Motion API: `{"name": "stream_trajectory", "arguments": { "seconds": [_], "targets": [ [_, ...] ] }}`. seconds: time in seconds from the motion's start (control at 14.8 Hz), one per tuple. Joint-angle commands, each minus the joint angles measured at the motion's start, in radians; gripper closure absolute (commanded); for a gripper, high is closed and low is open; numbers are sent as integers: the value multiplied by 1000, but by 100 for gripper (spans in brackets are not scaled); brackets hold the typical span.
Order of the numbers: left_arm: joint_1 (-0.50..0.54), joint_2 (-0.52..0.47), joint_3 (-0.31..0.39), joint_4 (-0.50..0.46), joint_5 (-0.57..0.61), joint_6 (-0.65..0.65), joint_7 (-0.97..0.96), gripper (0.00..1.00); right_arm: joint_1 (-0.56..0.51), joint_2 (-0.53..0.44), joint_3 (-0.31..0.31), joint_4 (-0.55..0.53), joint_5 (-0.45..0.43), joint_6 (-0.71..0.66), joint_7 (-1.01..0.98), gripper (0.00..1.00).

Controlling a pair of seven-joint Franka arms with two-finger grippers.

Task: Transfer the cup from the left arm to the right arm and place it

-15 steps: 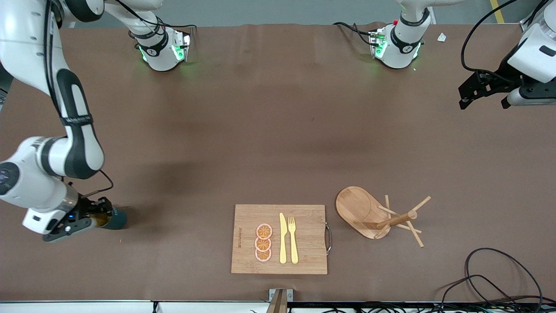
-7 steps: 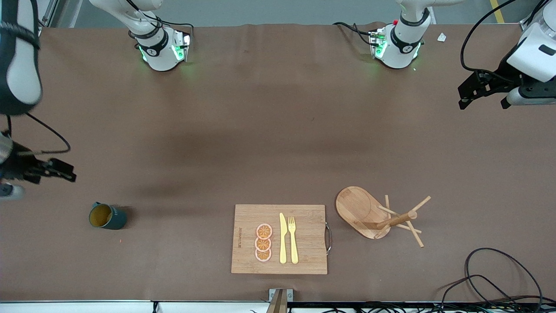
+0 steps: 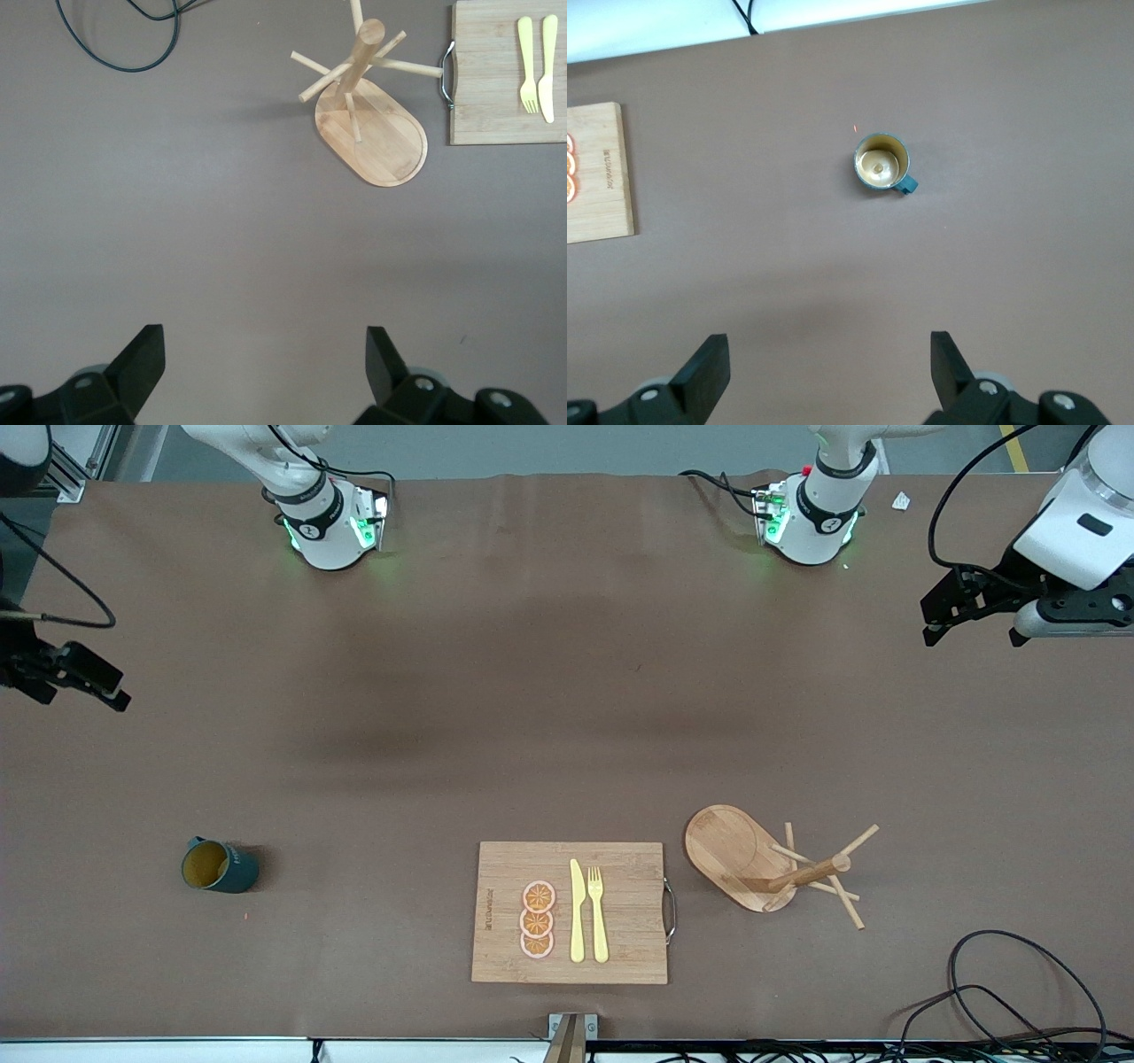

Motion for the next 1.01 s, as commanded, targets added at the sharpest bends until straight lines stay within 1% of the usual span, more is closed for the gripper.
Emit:
{"name": "stream_trajectory", "arguments": {
  "seconds": [0.0,0.07,0.13,0.27,0.34,0.4,0.47,0.74,0.94],
  "targets": [
    [4,-19,-17,-7,17,1,-3,0,14,-62,5,-61,-6,32,-10,0],
    [4,-19,-19,-1,17,0,3,0,12,-48,2,-17,-7,25,-30,0],
    [5,-16,-19,5,16,-2,15,0,8,-14,2,29,-3,25,-56,0],
    [4,-8,-19,19,16,-5,5,0,3,81,-1,153,-7,16,-61,0],
    [4,-7,-19,20,17,-11,5,0,3,105,0,187,-6,-47,-58,0],
    [5,-7,-19,22,16,-11,5,0,3,106,-1,189,-3,-102,-52,0],
    [7,-7,-19,23,14,-11,6,0,1,107,-3,188,10,-122,-55,0],
    [10,1,-16,37,2,-49,12,0,14,101,5,201,-6,-121,-52,0],
    [11,12,-14,43,1,-63,15,0,-18,92,-4,195,31,-123,-52,0]
  ]
}}
